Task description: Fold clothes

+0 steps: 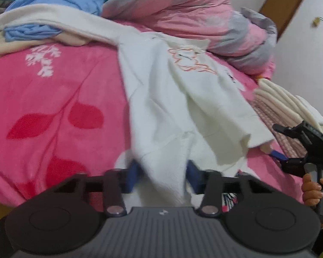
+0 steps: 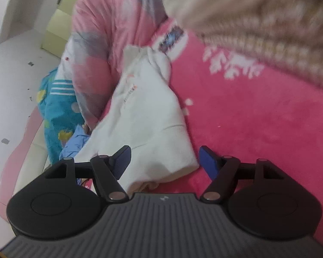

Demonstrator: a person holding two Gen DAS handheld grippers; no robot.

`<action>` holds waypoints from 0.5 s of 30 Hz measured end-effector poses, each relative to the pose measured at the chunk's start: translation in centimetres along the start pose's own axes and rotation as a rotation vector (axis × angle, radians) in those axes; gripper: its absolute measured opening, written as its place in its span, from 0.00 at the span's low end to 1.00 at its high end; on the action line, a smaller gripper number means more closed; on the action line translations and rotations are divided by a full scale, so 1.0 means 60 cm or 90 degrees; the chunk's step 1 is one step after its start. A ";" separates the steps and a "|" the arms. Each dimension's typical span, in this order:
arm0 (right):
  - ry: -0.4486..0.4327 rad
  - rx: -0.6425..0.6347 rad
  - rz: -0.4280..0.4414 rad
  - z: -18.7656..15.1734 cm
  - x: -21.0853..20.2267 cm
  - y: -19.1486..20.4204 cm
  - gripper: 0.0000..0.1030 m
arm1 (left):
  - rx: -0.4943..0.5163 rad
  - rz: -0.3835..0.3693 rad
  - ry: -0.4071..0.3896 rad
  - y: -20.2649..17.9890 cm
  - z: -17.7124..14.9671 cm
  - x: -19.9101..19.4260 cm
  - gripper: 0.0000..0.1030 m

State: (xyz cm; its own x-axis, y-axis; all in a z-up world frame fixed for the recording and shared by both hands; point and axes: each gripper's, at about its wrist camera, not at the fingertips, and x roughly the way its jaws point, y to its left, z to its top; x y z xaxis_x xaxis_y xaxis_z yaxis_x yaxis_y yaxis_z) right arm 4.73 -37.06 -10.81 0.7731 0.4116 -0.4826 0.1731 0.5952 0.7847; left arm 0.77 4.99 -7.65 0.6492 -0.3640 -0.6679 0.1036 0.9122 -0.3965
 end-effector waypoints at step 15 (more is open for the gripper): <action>-0.092 -0.297 0.001 0.074 -0.182 0.206 0.03 | -0.219 -0.173 -0.131 0.129 0.053 -0.171 0.07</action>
State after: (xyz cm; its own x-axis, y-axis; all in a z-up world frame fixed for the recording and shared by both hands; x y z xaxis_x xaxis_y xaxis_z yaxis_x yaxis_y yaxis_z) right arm 1.15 -37.24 5.88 0.8555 0.3330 -0.3966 -0.0953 0.8540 0.5115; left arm -2.71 16.41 -1.85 0.7723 -0.5038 -0.3870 0.0575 0.6621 -0.7472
